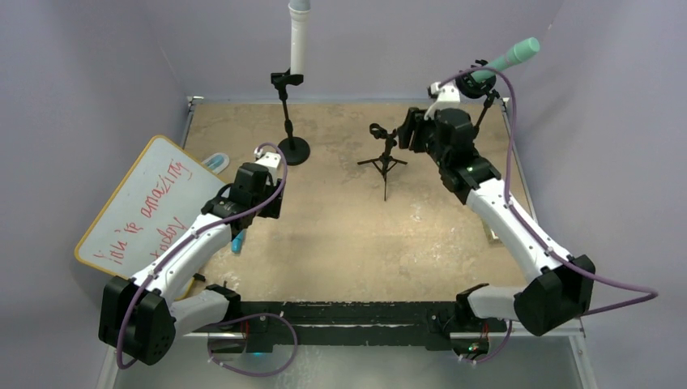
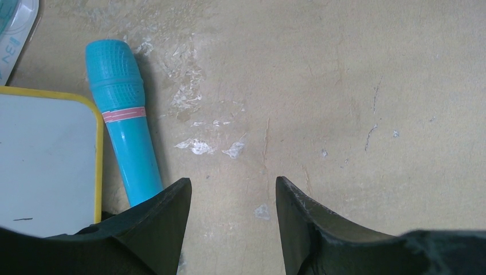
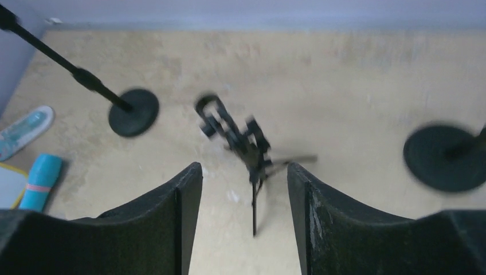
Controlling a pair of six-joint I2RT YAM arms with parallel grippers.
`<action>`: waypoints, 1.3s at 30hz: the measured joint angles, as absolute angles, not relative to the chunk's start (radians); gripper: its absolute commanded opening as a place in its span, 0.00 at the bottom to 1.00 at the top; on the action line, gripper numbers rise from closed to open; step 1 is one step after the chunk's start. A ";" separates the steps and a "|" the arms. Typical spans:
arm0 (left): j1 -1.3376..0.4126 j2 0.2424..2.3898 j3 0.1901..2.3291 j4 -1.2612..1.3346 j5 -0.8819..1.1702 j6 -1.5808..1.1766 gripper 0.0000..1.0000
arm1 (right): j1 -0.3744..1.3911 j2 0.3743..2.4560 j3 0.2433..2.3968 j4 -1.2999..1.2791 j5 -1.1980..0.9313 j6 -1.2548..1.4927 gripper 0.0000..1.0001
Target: Remove the microphone from the stand
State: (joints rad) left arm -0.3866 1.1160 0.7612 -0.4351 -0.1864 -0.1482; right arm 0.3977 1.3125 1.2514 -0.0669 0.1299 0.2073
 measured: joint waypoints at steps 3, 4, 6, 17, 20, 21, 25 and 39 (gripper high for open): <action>-0.387 1.119 0.762 -0.435 -0.186 -0.148 0.54 | 0.397 1.288 1.097 -0.067 0.164 0.318 0.49; -0.387 1.120 0.762 -0.435 -0.185 -0.148 0.54 | 0.397 1.291 1.054 -0.070 0.165 0.342 0.48; -0.387 1.122 0.762 -0.435 -0.184 -0.148 0.54 | 0.397 1.314 0.949 -0.074 0.160 0.396 0.46; -0.387 1.121 0.762 -0.435 -0.167 -0.151 0.54 | 0.399 1.589 0.846 0.020 0.003 0.488 0.42; -0.387 1.109 0.762 -0.433 -0.165 -0.156 0.55 | 0.401 1.713 0.912 0.066 -0.030 0.498 0.43; -0.387 1.101 0.762 -0.429 -0.163 -0.157 0.55 | 0.403 1.748 0.936 0.087 -0.048 0.505 0.43; -0.387 1.061 0.761 -0.380 -0.156 -0.163 0.58 | 0.407 1.839 1.048 0.132 -0.082 0.516 0.46; -0.383 1.259 0.787 0.063 -0.154 -0.163 0.71 | 0.412 1.727 0.943 0.206 -0.198 0.513 0.71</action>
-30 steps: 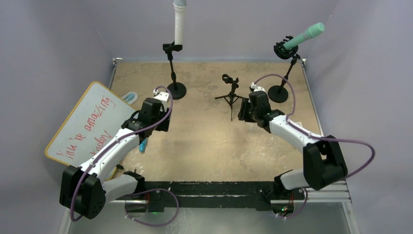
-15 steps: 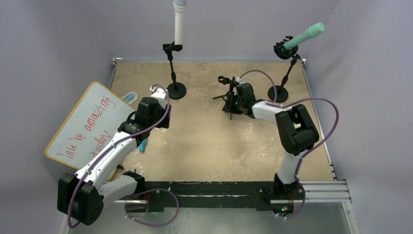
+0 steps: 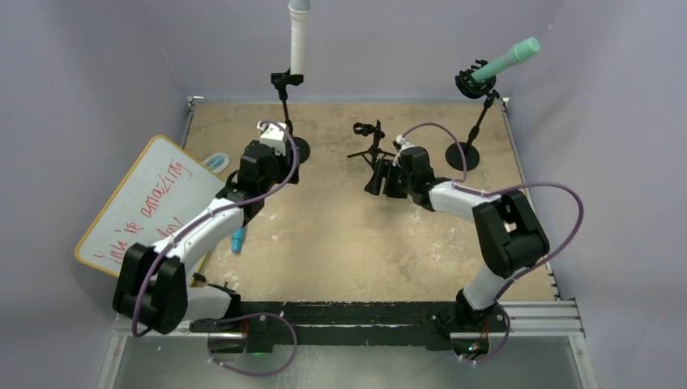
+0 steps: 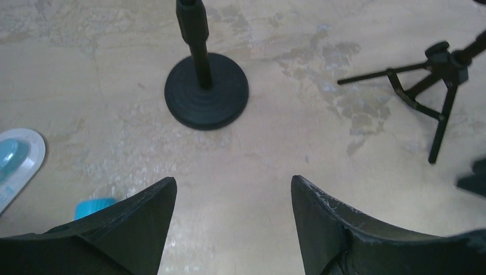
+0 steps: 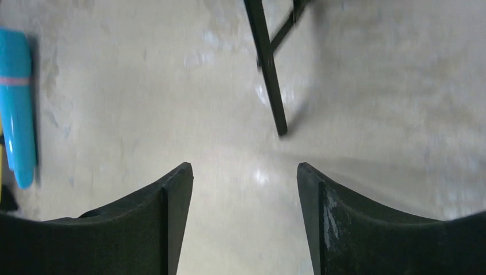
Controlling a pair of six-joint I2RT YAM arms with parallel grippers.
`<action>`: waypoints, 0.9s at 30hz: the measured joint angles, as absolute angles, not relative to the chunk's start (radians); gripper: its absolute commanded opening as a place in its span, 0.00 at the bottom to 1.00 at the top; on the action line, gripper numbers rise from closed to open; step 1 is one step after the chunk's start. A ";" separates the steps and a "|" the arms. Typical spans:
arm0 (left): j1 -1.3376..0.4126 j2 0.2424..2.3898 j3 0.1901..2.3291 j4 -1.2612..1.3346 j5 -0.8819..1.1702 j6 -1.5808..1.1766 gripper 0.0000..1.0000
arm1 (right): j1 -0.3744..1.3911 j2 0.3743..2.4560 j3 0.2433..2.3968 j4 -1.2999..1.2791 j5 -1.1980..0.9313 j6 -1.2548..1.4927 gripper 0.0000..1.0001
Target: Remove the microphone from the stand
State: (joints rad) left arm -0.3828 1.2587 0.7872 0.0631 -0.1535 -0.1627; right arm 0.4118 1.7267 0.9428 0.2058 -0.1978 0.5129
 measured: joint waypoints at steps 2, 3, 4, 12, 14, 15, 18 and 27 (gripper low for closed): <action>-0.374 1.326 0.819 0.118 -0.158 -0.156 0.71 | 0.412 1.644 0.849 0.222 -0.205 0.516 0.73; -0.366 1.356 0.834 0.151 -0.158 -0.153 0.72 | 0.412 1.603 0.804 0.225 -0.206 0.518 0.74; -0.357 1.385 0.849 0.191 -0.156 -0.148 0.71 | 0.412 1.560 0.758 0.227 -0.209 0.524 0.76; -0.286 1.578 0.934 0.485 -0.135 -0.147 0.71 | 0.412 1.221 0.538 0.242 -0.246 0.586 0.83; -0.274 1.615 0.942 0.543 -0.120 -0.152 0.71 | 0.412 1.170 0.534 0.239 -0.257 0.592 0.84; -0.268 1.634 0.945 0.568 -0.110 -0.156 0.71 | 0.412 1.150 0.534 0.237 -0.257 0.592 0.85; -0.255 1.682 0.956 0.641 -0.083 -0.162 0.70 | 0.412 1.109 0.535 0.213 -0.255 0.588 0.87; -0.229 1.873 1.096 0.831 0.021 -0.175 0.38 | 0.412 1.099 0.569 0.136 -0.253 0.557 0.86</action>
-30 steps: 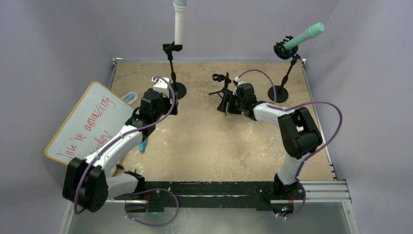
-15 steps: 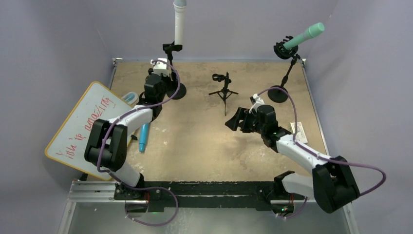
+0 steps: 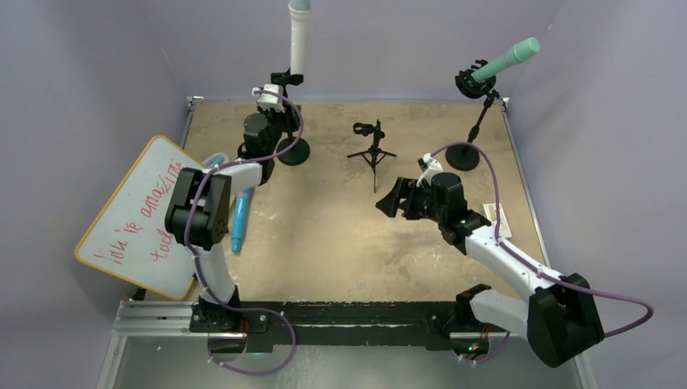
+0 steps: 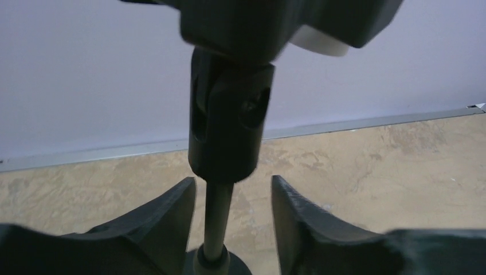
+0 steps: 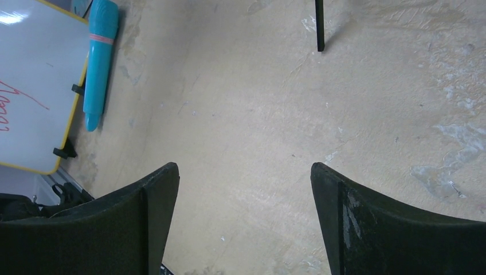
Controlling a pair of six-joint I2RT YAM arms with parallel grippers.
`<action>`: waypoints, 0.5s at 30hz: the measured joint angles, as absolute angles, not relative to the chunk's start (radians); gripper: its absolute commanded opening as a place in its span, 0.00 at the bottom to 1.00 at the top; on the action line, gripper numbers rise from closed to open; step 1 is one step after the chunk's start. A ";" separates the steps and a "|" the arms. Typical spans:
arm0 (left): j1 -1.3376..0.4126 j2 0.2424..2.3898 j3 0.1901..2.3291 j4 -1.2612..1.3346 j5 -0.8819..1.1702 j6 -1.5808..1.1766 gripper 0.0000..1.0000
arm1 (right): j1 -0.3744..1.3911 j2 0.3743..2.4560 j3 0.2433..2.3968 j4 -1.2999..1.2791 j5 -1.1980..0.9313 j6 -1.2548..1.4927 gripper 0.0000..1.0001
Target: Remove the microphone from the stand
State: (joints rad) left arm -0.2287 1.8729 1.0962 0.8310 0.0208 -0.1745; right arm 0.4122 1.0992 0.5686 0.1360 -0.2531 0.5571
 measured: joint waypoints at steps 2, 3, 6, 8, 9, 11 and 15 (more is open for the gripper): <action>-0.217 1.905 1.116 0.863 0.044 -0.183 0.22 | 0.412 1.099 0.572 0.131 -0.253 0.556 0.86; -0.212 1.914 1.115 0.879 0.054 -0.190 0.18 | 0.412 1.098 0.572 0.130 -0.253 0.556 0.86; -0.202 1.918 1.086 0.939 0.075 -0.191 0.08 | 0.412 1.096 0.572 0.116 -0.253 0.558 0.87; -0.198 1.916 1.056 0.989 0.088 -0.180 0.00 | 0.412 1.087 0.572 0.110 -0.253 0.559 0.87; -0.196 1.910 1.042 1.005 0.096 -0.171 0.00 | 0.412 1.082 0.572 0.110 -0.253 0.561 0.87; -0.193 1.882 0.999 1.025 0.122 -0.171 0.00 | 0.412 1.077 0.572 0.112 -0.253 0.562 0.87; -0.198 1.795 0.907 1.010 0.173 -0.174 0.00 | 0.412 1.085 0.572 0.125 -0.264 0.567 0.86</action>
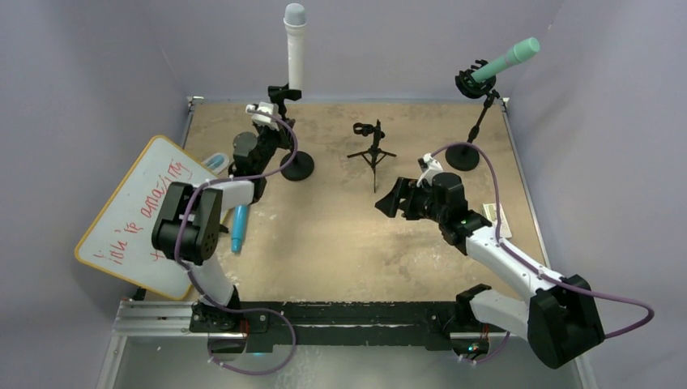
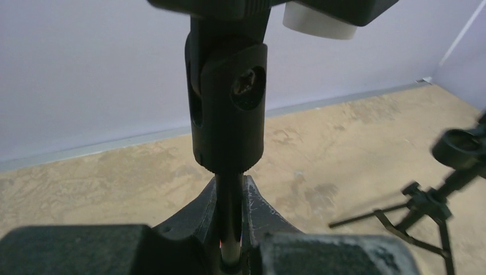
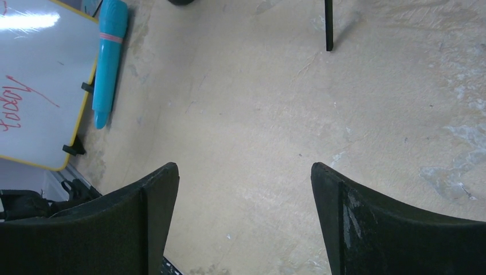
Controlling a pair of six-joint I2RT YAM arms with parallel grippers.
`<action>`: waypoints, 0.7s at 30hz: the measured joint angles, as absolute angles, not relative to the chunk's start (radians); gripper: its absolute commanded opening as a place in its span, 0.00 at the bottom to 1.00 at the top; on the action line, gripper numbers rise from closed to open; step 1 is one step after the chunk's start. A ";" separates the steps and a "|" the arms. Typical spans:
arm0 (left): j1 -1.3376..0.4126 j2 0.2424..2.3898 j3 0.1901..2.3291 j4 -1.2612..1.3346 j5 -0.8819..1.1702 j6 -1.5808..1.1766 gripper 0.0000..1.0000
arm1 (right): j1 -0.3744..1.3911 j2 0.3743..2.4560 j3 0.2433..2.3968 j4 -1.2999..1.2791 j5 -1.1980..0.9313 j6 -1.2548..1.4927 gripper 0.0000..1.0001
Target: Remove the microphone from the stand
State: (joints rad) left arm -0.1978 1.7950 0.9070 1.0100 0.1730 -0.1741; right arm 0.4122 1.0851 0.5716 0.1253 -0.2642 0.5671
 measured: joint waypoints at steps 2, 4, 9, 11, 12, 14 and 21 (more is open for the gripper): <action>-0.206 1.738 0.863 0.976 0.189 -0.174 0.00 | 0.412 1.095 0.571 0.142 -0.279 0.569 0.86; -0.226 1.670 0.814 0.931 0.191 -0.173 0.00 | 0.412 1.105 0.566 0.165 -0.287 0.575 0.86; -0.345 1.482 0.671 0.837 0.151 -0.162 0.00 | 0.412 1.134 0.546 0.239 -0.319 0.595 0.86; -0.413 1.417 0.608 0.833 0.126 -0.168 0.00 | 0.412 1.148 0.532 0.281 -0.345 0.607 0.86; -0.444 1.388 0.577 0.840 0.120 -0.175 0.00 | 0.412 1.151 0.519 0.305 -0.360 0.614 0.86; -0.495 1.343 0.520 0.866 0.099 -0.194 0.00 | 0.412 1.150 0.489 0.347 -0.384 0.626 0.86; -0.728 1.221 0.392 0.910 -0.052 -0.216 0.00 | 0.412 1.048 0.405 0.414 -0.408 0.643 0.85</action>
